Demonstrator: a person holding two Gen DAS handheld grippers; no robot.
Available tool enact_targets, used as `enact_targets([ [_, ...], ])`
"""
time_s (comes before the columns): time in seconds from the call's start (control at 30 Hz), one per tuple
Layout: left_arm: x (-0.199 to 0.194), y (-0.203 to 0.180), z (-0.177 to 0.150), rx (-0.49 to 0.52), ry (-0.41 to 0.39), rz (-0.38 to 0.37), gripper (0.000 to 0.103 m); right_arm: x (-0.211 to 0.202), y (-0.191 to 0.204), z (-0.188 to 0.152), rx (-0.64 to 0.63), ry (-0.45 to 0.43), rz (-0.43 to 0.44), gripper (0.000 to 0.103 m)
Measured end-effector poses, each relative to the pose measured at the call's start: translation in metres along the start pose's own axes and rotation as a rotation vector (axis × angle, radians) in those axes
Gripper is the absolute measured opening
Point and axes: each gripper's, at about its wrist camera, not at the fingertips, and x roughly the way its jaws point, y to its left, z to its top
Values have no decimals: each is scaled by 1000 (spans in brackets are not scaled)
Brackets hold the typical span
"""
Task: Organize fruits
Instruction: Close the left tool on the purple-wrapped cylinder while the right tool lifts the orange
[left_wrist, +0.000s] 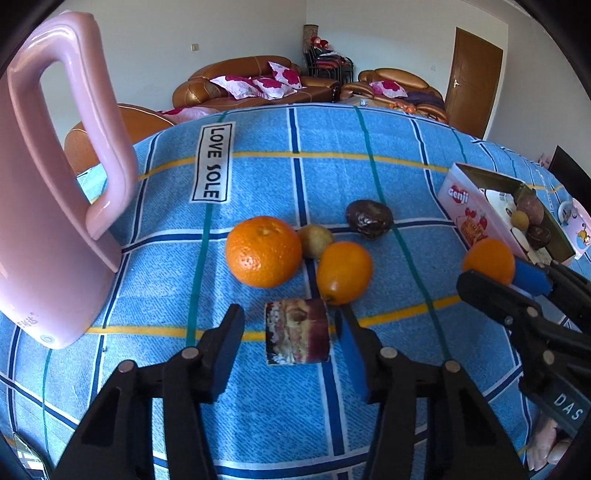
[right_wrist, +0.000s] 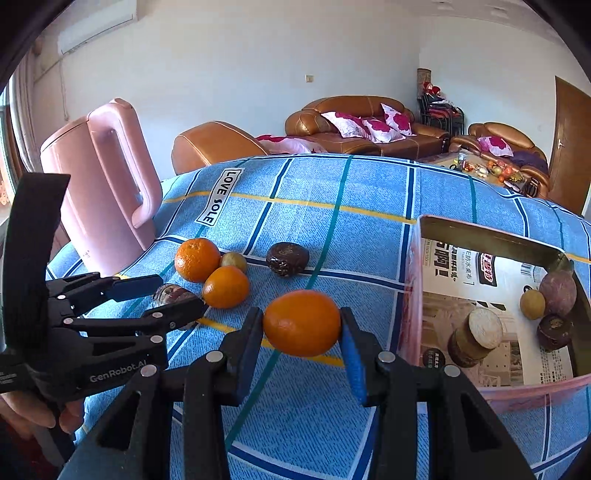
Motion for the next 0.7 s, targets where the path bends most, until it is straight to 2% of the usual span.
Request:
enact_targets([
  [0.1,2,4,-1,-4,-15,14,41,1,-1,0,4,4,5,43],
  [0.13,1,7,-1,-15,-17,10,32,2,-1,0,3,4,7,43],
  [0.23,-1,13,-3,-45,-22,-1,31,-1,-1,-2,0,-3,10,43],
  [0.3,-2,16,-3,-66,-33,18,31,-2,-1,-3,-1,-5,13,43],
  [0.37,-10,21,-1,-95,-84,38,31,-5,-3,-3,1,-18,25,43],
  [0.53,-44,34,2,-184,-285,40,31,-17,-2,-1,-11,-105,22,43],
  [0.7,-51,21,4,-178,-363,50,31,-33,2,1,-57,-218,-32,43],
])
